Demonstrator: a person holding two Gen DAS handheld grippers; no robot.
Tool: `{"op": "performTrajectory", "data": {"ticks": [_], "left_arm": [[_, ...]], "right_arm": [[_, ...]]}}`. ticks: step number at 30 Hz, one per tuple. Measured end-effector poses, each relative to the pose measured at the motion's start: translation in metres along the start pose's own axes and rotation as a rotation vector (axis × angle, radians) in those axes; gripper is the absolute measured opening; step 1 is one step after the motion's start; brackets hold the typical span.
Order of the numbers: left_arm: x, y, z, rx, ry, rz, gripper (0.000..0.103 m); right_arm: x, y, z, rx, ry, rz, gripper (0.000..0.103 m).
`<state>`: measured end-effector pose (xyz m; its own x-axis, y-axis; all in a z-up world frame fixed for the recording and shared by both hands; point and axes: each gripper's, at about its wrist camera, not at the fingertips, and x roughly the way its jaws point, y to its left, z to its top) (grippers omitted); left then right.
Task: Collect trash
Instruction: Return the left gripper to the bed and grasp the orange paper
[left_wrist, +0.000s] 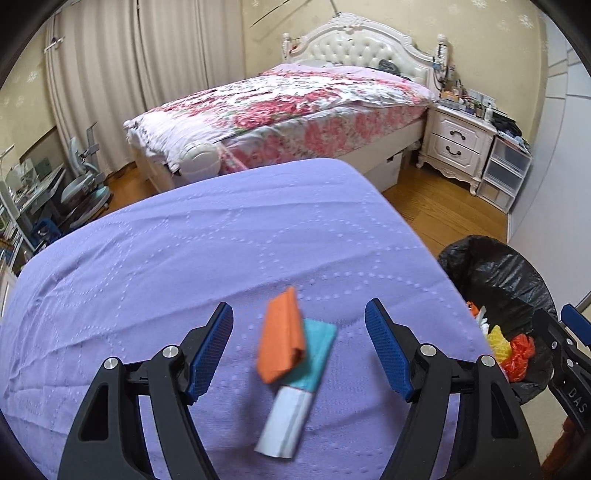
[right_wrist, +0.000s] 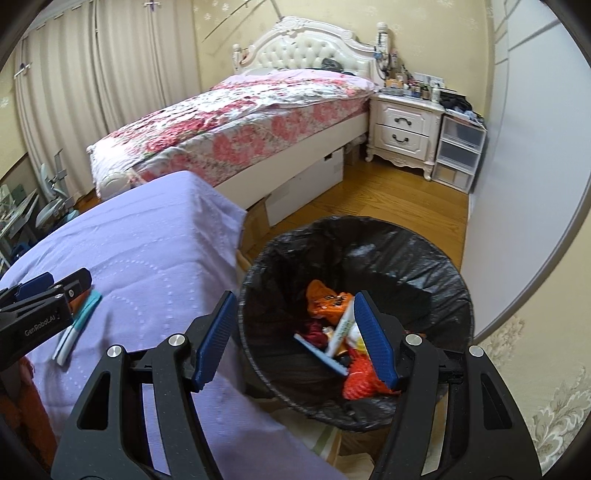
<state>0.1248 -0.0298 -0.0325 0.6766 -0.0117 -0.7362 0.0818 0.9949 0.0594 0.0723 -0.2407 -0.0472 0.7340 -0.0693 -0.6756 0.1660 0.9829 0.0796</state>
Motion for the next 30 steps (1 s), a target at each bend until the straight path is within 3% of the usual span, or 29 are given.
{"op": "performTrajectory", "data": {"ticks": [11,23,24,26,30], "left_arm": [[0.011,0.027,-0.006,-0.028,0.043,-0.009,0.072],[0.018,0.042,-0.010,-0.059,0.066,-0.021,0.071],[0.018,0.040,-0.010,-0.054,0.062,-0.028,0.069],[0.021,0.037,-0.009,-0.036,0.068,-0.041,0.054],[0.024,0.033,-0.010,-0.011,0.074,-0.058,0.033]], "right_arm": [[-0.001,0.044,-0.003,-0.079,0.014,0.062,0.064],[0.001,0.057,-0.005,-0.102,0.025,0.082,0.064],[0.002,0.057,-0.005,-0.104,0.026,0.082,0.064],[0.002,0.058,-0.005,-0.104,0.025,0.082,0.064],[0.002,0.058,-0.005,-0.103,0.026,0.082,0.064]]}}
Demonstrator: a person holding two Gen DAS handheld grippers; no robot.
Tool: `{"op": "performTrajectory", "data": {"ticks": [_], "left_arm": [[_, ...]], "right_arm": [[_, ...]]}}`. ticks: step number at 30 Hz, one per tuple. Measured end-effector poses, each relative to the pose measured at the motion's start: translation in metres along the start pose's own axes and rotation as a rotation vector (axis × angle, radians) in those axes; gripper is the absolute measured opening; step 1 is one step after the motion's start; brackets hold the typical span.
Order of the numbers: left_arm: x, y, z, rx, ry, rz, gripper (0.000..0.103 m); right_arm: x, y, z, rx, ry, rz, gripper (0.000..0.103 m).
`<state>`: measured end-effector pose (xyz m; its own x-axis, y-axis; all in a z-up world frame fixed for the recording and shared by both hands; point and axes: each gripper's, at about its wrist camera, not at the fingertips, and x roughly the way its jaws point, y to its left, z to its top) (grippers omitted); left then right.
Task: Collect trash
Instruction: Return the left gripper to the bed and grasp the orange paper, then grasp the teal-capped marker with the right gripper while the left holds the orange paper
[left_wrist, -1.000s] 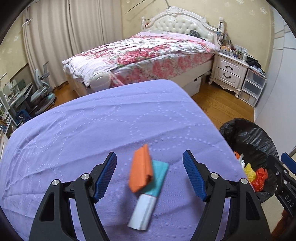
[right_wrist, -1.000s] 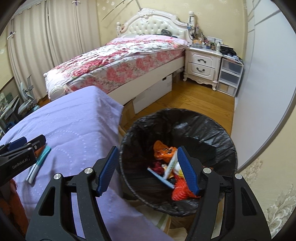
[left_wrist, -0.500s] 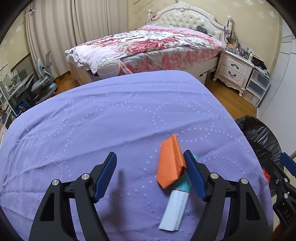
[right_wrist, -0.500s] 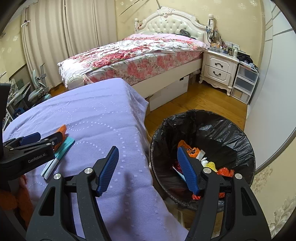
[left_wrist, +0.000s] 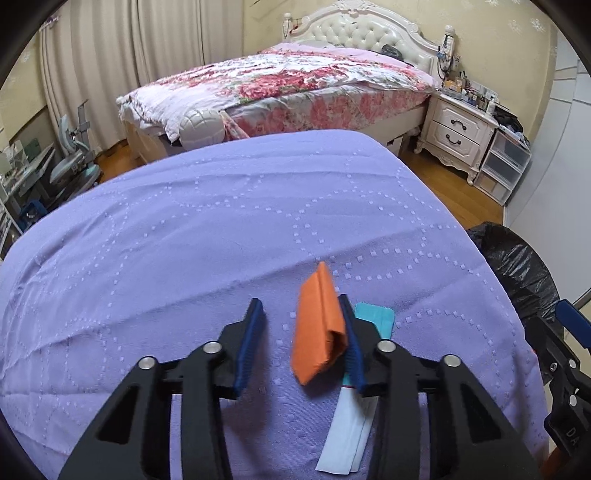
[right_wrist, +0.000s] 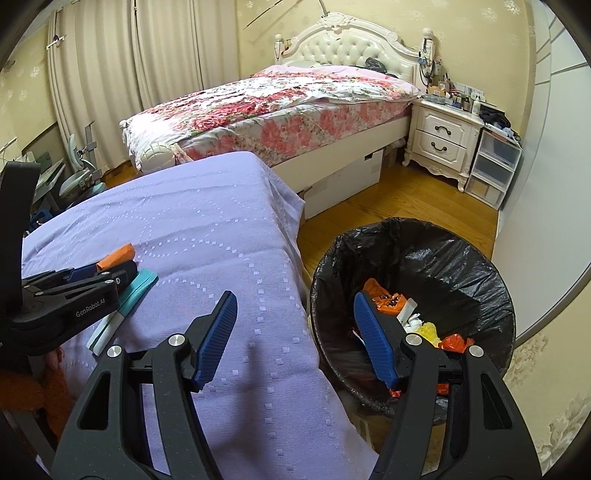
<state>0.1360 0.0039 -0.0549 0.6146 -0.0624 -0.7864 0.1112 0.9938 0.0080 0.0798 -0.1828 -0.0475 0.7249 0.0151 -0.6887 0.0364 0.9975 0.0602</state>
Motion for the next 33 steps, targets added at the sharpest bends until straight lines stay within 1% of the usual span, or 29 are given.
{"op": "performTrajectory", "data": {"ticks": [1,2,9,16,19,22,29,33], "left_arm": [[-0.001,-0.001,0.000,0.007,-0.002,-0.002,0.026],[-0.001,-0.001,0.000,0.011,-0.005,-0.002,0.022],[-0.011,0.013,-0.006,-0.017,-0.022,-0.003,0.022],[-0.027,0.045,-0.026,-0.071,-0.023,0.024,0.022],[-0.035,0.062,-0.037,-0.103,-0.017,0.038,0.022],[-0.042,0.078,-0.048,-0.122,-0.014,0.059,0.022],[-0.056,0.111,-0.067,-0.161,-0.023,0.116,0.022],[-0.058,0.126,-0.072,-0.190,-0.023,0.122,0.022]], "right_arm": [[0.000,0.000,0.000,0.000,0.000,0.000,0.064],[0.000,0.000,0.000,-0.001,0.001,-0.001,0.064],[0.001,0.008,-0.002,-0.017,0.004,0.009,0.064],[0.001,0.028,-0.005,-0.061,0.014,0.039,0.064],[0.001,0.042,-0.007,-0.084,0.026,0.067,0.064],[0.001,0.057,-0.008,-0.099,0.036,0.106,0.068],[0.001,0.096,-0.009,-0.154,0.054,0.166,0.069],[0.009,0.115,-0.008,-0.181,0.082,0.176,0.069]]}}
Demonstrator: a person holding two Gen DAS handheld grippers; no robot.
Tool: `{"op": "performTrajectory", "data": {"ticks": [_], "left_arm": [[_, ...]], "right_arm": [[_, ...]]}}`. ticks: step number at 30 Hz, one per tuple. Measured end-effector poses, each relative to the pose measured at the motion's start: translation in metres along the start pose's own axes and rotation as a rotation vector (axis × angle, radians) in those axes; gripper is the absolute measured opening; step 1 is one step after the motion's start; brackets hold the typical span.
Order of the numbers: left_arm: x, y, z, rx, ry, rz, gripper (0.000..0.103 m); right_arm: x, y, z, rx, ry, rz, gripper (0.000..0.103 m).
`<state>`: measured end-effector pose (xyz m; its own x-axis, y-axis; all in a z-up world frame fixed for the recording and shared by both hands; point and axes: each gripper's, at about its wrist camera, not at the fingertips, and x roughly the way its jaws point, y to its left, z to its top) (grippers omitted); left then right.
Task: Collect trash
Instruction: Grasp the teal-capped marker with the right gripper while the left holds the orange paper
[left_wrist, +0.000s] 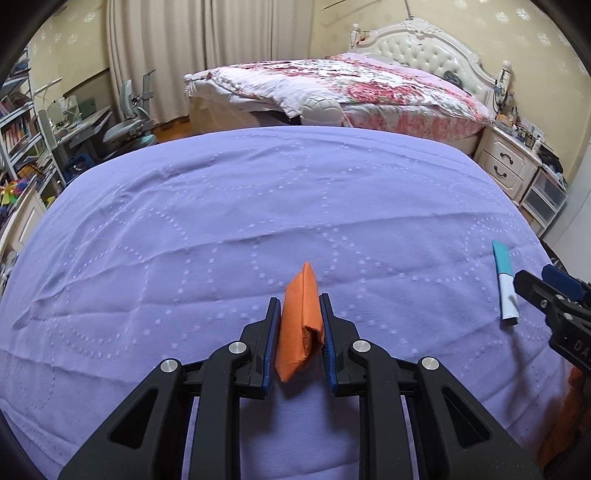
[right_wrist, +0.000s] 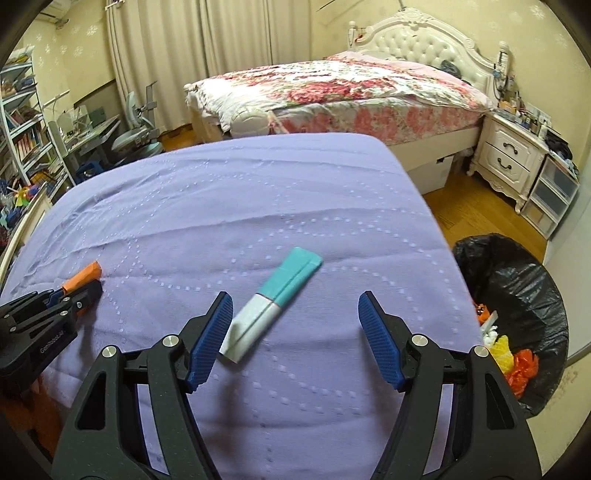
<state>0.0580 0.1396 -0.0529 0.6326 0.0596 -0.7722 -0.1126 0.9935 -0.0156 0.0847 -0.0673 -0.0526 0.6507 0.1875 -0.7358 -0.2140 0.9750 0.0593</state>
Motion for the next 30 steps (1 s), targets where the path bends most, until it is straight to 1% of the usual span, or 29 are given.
{"op": "performTrajectory", "data": {"ticks": [3,6,11,14,20,22,23,26,28,29,30], "left_arm": [[-0.001,0.006,-0.001,-0.014,-0.003,-0.005,0.022],[-0.001,0.010,-0.002,-0.021,-0.006,-0.015,0.022],[-0.001,0.013,-0.003,-0.030,-0.008,-0.027,0.022],[-0.001,0.014,-0.003,-0.032,-0.010,-0.030,0.022],[-0.001,0.014,-0.003,-0.030,-0.009,-0.026,0.022],[-0.001,0.014,-0.003,-0.030,-0.009,-0.027,0.022],[-0.001,0.014,-0.003,-0.030,-0.009,-0.028,0.022],[-0.001,0.014,-0.003,-0.030,-0.010,-0.027,0.022],[-0.001,0.014,-0.003,-0.030,-0.009,-0.028,0.022],[-0.001,0.014,-0.004,-0.030,-0.009,-0.028,0.022],[-0.001,0.014,-0.004,-0.029,-0.010,-0.027,0.022]], "right_arm": [[0.008,0.009,-0.002,-0.024,0.032,-0.018,0.069],[0.008,0.011,-0.005,-0.039,0.045,-0.025,0.069],[0.006,0.001,-0.011,-0.033,0.065,-0.047,0.069],[0.005,-0.004,-0.011,-0.032,0.068,-0.058,0.069],[0.005,0.003,-0.006,-0.065,0.062,-0.052,0.067],[0.006,0.006,-0.004,-0.081,0.061,-0.045,0.059],[0.007,0.008,-0.003,-0.091,0.062,-0.042,0.058],[0.012,0.015,-0.002,-0.111,0.071,-0.037,0.049],[0.013,0.016,-0.002,-0.113,0.072,-0.028,0.040],[0.012,0.017,-0.002,-0.114,0.074,-0.022,0.037],[0.012,0.018,-0.003,-0.116,0.073,-0.021,0.032]]}}
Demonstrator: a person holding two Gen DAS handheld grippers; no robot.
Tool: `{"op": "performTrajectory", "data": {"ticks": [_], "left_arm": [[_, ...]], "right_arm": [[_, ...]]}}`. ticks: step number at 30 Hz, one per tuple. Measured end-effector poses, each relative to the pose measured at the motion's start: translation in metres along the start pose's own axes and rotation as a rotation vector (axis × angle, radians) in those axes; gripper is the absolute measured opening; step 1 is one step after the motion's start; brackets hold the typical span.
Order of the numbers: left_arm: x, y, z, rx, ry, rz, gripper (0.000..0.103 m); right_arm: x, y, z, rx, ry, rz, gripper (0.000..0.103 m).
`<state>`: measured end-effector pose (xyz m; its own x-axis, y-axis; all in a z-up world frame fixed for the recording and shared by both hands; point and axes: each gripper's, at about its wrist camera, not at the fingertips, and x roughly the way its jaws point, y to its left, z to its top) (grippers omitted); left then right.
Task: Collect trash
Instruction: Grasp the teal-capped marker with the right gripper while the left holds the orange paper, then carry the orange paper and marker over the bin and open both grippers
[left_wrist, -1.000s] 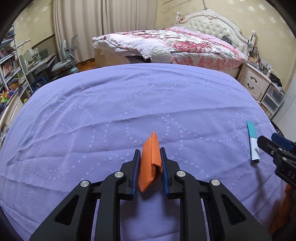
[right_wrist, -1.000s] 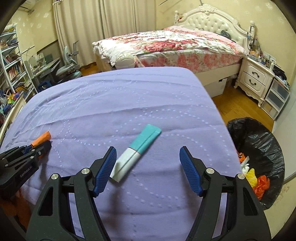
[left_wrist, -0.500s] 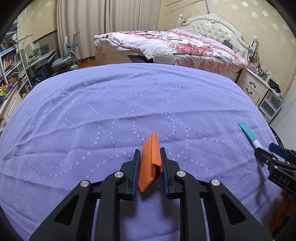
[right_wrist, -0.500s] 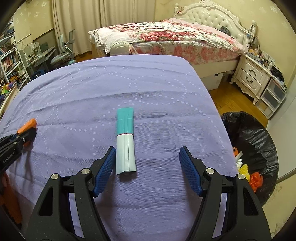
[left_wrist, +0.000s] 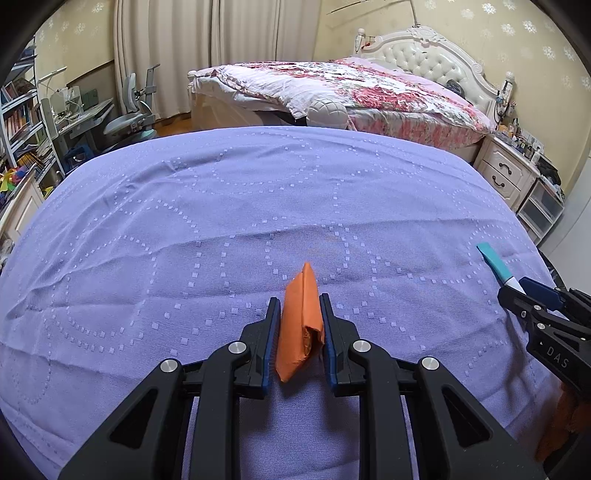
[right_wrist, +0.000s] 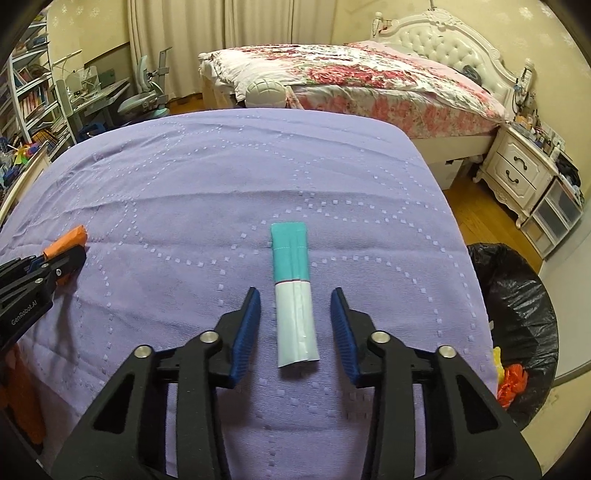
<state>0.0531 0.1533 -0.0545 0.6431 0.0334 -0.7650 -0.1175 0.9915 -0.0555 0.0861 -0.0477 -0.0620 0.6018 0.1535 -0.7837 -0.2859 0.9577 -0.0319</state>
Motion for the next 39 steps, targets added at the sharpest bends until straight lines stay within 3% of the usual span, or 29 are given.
{"op": "performTrajectory", "data": {"ticks": [4,10,21,39], "left_arm": [[0.000,0.000,0.000,0.000,0.000,0.000,0.022],[0.000,0.000,0.000,0.000,0.000,0.000,0.022],[-0.009,-0.003,-0.001,0.002,-0.029,0.002,0.022],[-0.043,-0.076,-0.009,0.097,-0.112,-0.103,0.022]], "right_arm": [[-0.002,0.001,-0.001,0.001,-0.001,0.005,0.020],[-0.004,-0.001,-0.002,0.018,-0.005,0.017,0.017],[-0.024,-0.010,-0.010,0.046,-0.049,0.030,0.016],[-0.068,-0.053,-0.036,0.126,-0.124,-0.009,0.016]]}}
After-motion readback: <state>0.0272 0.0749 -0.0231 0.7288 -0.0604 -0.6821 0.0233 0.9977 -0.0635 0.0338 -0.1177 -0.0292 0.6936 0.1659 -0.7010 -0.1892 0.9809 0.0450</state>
